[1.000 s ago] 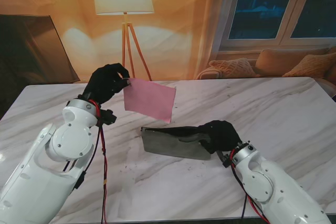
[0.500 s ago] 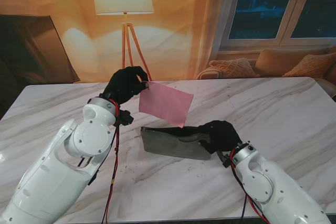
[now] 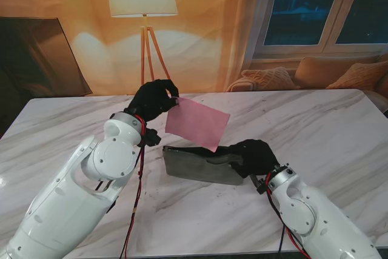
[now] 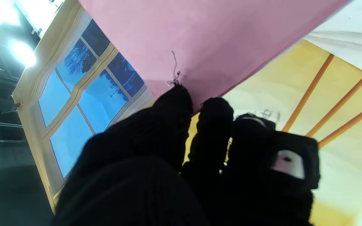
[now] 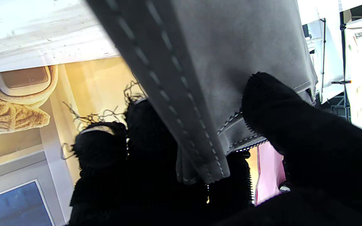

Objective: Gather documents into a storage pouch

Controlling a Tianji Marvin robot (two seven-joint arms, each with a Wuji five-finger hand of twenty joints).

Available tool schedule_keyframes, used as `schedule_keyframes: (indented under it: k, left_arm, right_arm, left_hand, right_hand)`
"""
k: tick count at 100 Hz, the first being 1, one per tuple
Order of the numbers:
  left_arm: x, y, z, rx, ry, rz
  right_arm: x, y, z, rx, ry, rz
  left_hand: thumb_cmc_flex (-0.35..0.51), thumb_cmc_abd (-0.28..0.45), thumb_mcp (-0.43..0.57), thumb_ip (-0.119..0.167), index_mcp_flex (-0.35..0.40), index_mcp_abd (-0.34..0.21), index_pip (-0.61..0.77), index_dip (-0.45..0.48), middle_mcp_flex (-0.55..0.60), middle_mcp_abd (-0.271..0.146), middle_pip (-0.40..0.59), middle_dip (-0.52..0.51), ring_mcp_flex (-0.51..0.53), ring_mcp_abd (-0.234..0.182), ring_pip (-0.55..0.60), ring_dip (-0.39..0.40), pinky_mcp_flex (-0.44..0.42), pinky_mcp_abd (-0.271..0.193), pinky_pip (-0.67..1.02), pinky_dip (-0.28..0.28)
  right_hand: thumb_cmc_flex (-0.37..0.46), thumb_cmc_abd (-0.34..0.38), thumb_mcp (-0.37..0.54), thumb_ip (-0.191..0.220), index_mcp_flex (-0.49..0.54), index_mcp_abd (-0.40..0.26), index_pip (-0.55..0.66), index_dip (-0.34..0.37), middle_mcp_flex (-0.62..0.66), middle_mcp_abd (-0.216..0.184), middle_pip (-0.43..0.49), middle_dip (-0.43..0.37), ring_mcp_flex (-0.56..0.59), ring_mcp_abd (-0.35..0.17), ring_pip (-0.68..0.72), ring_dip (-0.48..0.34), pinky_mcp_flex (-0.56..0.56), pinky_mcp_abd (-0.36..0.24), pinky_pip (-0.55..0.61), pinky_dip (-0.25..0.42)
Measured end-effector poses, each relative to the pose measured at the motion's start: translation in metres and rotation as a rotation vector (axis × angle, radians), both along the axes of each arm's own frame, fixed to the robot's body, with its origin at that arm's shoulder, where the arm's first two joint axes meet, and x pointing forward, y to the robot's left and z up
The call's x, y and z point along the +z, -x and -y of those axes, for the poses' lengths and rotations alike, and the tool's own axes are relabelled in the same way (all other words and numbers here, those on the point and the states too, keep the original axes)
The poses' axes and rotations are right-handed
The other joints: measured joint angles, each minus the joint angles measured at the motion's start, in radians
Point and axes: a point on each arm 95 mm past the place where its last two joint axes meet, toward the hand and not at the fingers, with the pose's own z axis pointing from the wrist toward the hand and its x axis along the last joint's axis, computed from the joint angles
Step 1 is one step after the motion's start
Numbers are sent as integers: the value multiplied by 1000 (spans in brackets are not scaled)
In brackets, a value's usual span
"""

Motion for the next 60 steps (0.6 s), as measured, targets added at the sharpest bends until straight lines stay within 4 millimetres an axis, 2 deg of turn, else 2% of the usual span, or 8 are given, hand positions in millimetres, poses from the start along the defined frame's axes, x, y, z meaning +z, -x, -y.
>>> schedule_keyframes:
  k: [30, 32, 48, 56, 60]
  left_arm:
    - [2, 7, 2, -22, -23, -23]
    - [2, 7, 2, -23, -24, -25]
    - [-1, 9, 6, -31, -22, -45]
    - [-1, 9, 8, -38, -18, -64]
    - [-1, 10, 9, -42, -16, -73]
  right_arm:
    - [0, 0, 0, -4, -5, -5]
    - [0, 0, 0, -4, -5, -5]
    - [0, 0, 0, -5, -7, -4]
    - [0, 0, 0, -7, -9, -5]
    - [0, 0, 0, -8, -10, -5]
  left_hand:
    - [-12, -5, 21, 1, 0, -1, 5, 0, 34, -1, 11, 0, 39, -8, 6, 0, 38, -1, 13, -15]
    - [-21, -9, 28, 11, 0, -3, 8, 0, 40, -1, 14, 0, 40, -8, 7, 0, 39, -1, 14, -19]
    - [-32, -12, 44, 16, 1, -4, 11, -2, 40, -1, 14, 0, 51, -13, 17, -1, 53, -2, 25, -30]
    - [-33, -20, 51, 17, 2, -4, 19, -9, 40, -1, 16, 0, 51, -13, 21, -1, 54, -2, 29, -41]
    - [-41, -20, 61, 17, 2, -4, 26, -19, 44, -1, 19, 0, 62, -16, 30, -5, 70, -4, 39, -64]
  right_hand:
    - [0, 0, 0, 0, 0, 16, 0, -4, 0, 6, 0, -2, 0, 3, 0, 0, -3, 7, 0, 0]
    - [0, 0, 0, 0, 0, 18, 0, -4, 0, 7, 0, -2, 0, 4, 0, 0, -3, 7, 0, 0]
    - [0, 0, 0, 0, 12, 25, 1, -13, 0, 15, 0, -7, 0, 11, 0, 0, -4, 8, 0, 1]
    - [0, 0, 0, 0, 12, 25, 1, -14, 0, 15, 0, -10, 0, 11, 0, 0, -4, 9, 0, 4]
    - [0, 0, 0, 0, 12, 25, 1, -14, 0, 15, 0, -10, 0, 11, 0, 0, -4, 9, 0, 6]
